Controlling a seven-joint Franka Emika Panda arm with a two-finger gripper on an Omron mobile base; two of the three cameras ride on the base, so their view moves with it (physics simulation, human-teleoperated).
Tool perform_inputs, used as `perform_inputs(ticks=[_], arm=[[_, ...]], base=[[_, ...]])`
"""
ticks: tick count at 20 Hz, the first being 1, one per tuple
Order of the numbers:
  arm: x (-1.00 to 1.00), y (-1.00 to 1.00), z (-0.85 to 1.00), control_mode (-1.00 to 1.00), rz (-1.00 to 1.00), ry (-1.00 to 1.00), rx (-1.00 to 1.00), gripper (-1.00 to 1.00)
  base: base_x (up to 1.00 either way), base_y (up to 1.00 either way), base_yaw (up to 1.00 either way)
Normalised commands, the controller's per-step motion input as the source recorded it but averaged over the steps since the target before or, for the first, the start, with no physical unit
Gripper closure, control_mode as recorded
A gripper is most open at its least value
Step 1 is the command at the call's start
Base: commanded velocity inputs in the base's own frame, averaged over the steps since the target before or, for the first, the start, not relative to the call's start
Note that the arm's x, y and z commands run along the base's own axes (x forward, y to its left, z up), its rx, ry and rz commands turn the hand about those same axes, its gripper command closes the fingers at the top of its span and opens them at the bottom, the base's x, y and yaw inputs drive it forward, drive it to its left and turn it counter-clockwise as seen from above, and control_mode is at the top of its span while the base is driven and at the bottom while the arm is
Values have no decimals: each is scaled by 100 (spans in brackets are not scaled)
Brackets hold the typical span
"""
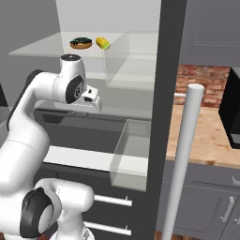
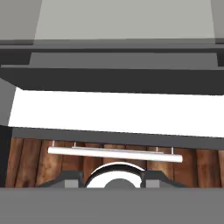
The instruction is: Pick corn from the fridge and place it on the plate on the counter.
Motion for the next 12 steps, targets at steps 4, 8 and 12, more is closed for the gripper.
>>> perform_inputs(ticks=[4, 8, 12], arm=[[-6, 2, 11, -100, 3, -8, -4, -100], [-6, -16, 88, -100, 26, -64, -4, -100], [-1, -7, 100, -100, 22, -74, -8, -100]], base=[[0, 0, 0], [0, 0, 0], [0, 0, 0]])
